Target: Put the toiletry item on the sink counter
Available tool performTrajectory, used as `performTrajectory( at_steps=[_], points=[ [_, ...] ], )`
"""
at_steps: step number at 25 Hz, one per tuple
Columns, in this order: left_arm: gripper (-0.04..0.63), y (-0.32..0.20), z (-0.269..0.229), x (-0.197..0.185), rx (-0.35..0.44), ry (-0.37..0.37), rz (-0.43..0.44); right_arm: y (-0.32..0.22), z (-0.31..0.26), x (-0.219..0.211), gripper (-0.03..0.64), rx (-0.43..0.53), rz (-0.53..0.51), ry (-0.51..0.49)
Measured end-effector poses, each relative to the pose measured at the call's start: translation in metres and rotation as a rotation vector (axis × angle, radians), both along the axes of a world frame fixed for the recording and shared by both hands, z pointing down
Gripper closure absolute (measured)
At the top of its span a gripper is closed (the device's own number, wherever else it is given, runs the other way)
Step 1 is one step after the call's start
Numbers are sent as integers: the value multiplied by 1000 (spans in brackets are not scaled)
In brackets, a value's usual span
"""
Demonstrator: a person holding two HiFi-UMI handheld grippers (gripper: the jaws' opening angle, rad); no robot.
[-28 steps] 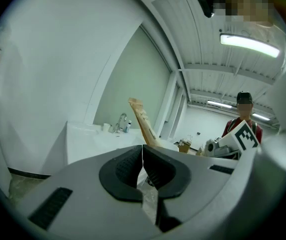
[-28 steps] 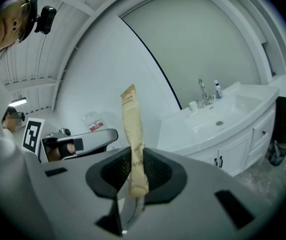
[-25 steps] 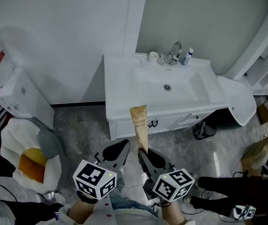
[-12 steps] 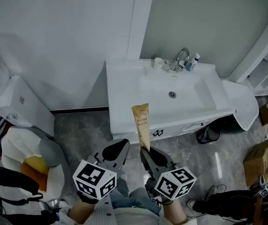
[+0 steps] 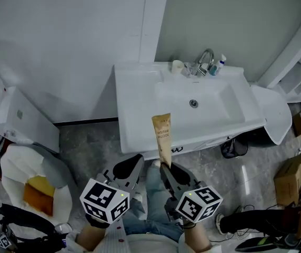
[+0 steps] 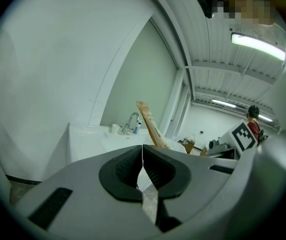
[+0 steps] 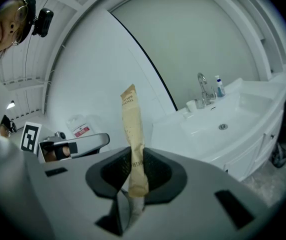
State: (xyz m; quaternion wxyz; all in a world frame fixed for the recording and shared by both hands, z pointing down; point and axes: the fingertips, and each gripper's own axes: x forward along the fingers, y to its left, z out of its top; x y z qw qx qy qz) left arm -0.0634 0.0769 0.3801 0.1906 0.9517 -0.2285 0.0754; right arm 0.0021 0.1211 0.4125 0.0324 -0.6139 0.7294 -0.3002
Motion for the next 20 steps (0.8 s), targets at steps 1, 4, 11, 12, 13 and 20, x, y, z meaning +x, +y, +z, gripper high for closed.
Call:
performTrajectory(
  at_steps=[1, 4, 11, 12, 13, 20],
  points=[
    [577, -5, 1, 2, 2, -1, -7, -6, 1, 4, 545, 2, -3, 0],
    [577, -23, 2, 11, 11, -3, -29, -25, 4, 16, 545, 8, -20, -1],
    [577, -78, 3, 51, 15, -16, -90, -82, 9, 58, 545, -5, -81, 0],
    [577, -88, 3, 58, 14, -17, -101, -91, 9, 66, 545, -8, -91, 1],
    [577, -96, 2, 64, 13, -18, -113, -100, 8, 73, 545, -11, -101, 0],
    [577, -150, -10, 102, 7, -31, -201, -164, -2, 118, 545, -20, -182, -6]
  ],
)
